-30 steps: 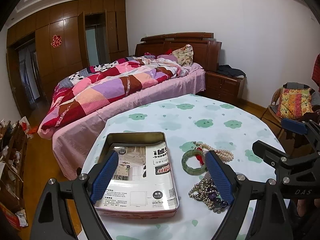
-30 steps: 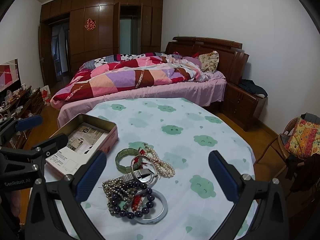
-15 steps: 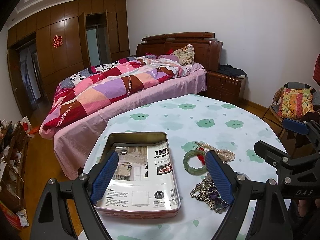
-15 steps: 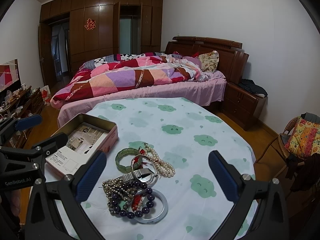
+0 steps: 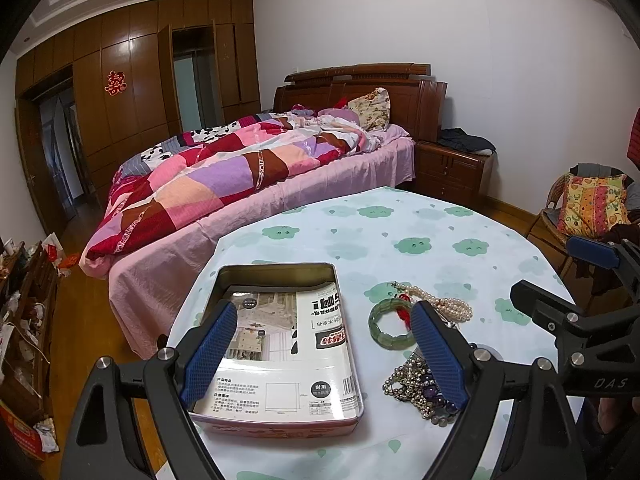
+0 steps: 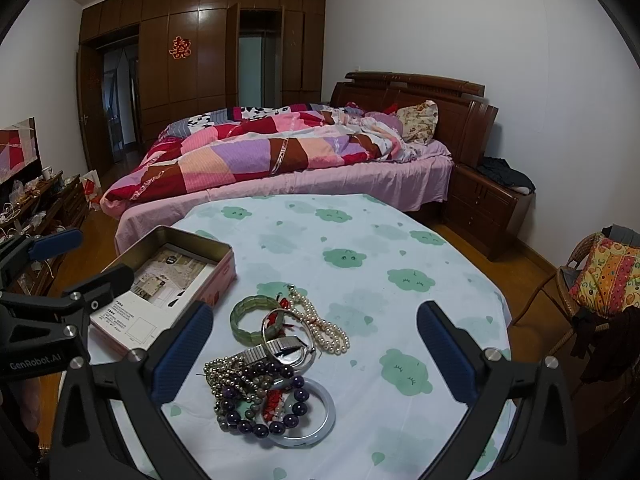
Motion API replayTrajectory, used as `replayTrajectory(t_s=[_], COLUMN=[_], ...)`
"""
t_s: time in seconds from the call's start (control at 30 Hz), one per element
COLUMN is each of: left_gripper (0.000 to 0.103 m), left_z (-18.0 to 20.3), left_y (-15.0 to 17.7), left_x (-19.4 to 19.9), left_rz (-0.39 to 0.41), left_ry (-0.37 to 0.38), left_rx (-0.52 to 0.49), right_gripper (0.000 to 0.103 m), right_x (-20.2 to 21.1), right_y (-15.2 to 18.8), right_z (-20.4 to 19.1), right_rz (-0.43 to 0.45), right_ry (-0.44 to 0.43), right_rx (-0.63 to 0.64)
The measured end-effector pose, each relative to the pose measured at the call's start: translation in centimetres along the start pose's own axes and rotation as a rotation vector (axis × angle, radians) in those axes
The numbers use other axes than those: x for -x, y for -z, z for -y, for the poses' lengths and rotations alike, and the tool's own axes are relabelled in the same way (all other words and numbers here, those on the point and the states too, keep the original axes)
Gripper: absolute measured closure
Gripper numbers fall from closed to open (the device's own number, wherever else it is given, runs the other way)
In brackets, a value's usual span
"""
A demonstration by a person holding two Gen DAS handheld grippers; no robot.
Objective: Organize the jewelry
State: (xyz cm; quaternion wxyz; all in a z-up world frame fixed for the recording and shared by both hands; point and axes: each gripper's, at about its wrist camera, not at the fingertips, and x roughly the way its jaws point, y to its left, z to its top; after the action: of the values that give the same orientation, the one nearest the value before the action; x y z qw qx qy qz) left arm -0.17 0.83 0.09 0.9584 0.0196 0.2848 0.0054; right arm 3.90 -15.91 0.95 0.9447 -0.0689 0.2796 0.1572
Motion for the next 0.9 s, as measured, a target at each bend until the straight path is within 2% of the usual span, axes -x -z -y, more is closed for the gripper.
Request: replayTrajectory(t_s=[0.9], left_gripper=[0.014], left_z=[-0.49], left_y=[0.22], left_x=[0.05], left_rz=[-0.005], left_ry=[-0.003], left_rx=[0.001], right_gripper=[0.0], right_x=[-0.14], right_y=[0.16], right_z=[-0.03], right_rz=[-0.004], right_ry=[0.0], right_rx=[0.0])
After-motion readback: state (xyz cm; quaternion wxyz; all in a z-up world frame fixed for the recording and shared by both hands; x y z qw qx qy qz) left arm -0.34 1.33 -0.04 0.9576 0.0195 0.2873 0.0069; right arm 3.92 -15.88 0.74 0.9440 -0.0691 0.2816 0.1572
